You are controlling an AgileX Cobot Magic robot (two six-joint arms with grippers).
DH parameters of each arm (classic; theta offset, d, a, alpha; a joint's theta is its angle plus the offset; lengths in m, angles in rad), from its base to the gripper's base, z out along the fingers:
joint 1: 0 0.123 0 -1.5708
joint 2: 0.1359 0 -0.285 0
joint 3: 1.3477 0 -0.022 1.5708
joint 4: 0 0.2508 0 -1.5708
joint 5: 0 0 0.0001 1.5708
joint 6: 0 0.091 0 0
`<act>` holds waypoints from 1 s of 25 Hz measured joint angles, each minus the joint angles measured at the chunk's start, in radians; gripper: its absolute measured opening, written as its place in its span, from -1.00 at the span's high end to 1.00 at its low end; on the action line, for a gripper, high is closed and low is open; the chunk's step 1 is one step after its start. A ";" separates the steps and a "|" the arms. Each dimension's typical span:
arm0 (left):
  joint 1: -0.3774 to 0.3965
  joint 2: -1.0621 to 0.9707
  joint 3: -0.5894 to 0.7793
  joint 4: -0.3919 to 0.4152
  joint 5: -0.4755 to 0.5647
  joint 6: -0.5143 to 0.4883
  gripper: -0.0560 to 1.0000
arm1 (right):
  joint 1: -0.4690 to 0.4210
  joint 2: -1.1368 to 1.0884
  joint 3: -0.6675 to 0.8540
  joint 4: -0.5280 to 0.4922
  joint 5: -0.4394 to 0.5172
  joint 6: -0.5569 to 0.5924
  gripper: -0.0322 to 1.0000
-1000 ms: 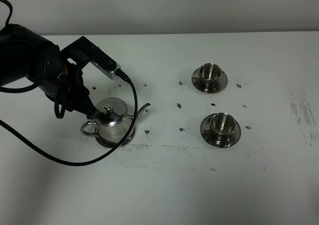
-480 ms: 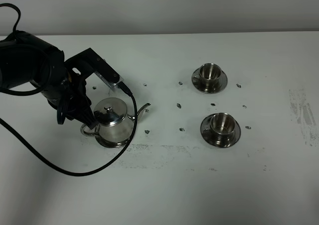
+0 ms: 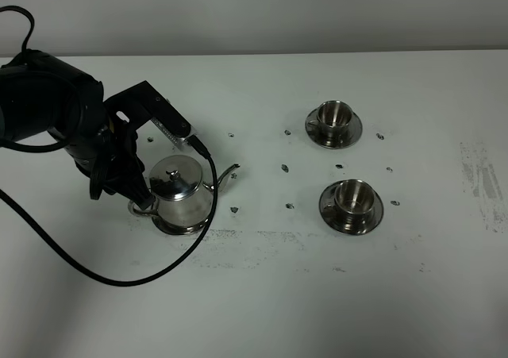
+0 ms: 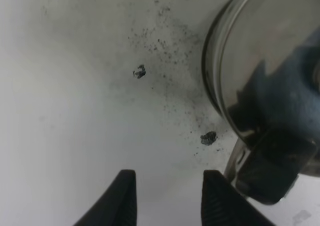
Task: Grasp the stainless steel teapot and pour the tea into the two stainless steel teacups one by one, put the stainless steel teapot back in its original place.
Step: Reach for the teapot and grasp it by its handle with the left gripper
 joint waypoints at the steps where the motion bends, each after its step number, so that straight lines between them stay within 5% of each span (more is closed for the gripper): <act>1: 0.000 0.000 0.000 -0.001 0.001 0.001 0.31 | 0.000 0.000 0.000 0.000 0.000 0.000 -0.21; 25: -0.028 -0.006 0.000 -0.079 0.097 0.048 0.31 | 0.000 0.000 0.000 0.000 0.000 0.000 -0.21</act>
